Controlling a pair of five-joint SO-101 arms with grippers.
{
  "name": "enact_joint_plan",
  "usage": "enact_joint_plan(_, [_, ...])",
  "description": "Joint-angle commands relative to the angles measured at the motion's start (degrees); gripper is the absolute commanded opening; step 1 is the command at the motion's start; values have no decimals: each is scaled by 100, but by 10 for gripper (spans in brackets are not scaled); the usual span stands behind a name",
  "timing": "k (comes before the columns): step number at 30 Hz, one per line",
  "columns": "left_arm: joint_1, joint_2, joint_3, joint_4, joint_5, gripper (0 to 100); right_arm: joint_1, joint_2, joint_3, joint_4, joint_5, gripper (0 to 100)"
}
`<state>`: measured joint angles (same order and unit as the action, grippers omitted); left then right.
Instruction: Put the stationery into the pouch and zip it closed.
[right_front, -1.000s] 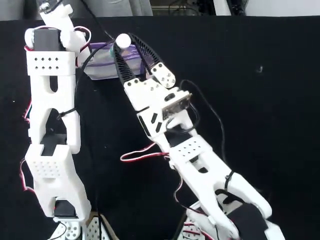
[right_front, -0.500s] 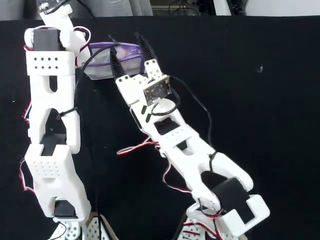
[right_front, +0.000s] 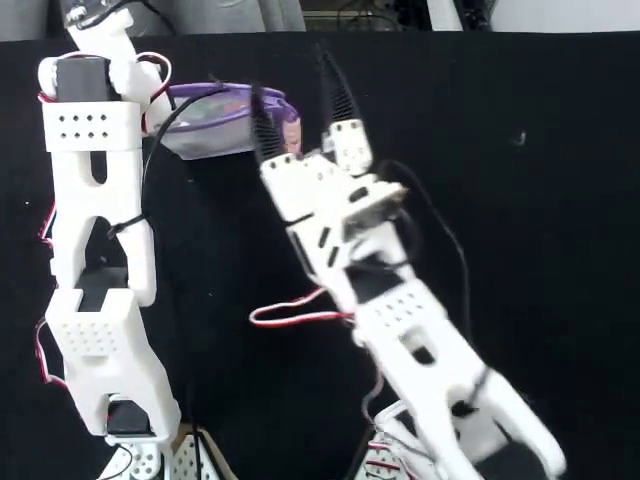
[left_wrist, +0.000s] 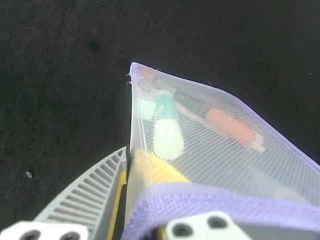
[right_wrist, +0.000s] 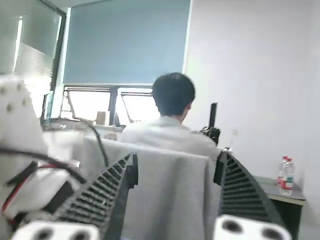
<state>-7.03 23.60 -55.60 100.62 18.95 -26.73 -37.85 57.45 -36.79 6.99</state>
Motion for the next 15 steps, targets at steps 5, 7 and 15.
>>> enact_joint_plan(5, [-127,-141,40,0,18,29,396,-2290,-145,3042,62,219])
enact_joint_plan(7, [-127,-141,40,0,18,29,396,-2589,-4,3552,62,219])
enact_joint_plan(15, [-127,-141,40,0,18,29,281,-2642,1323,3508,9,219])
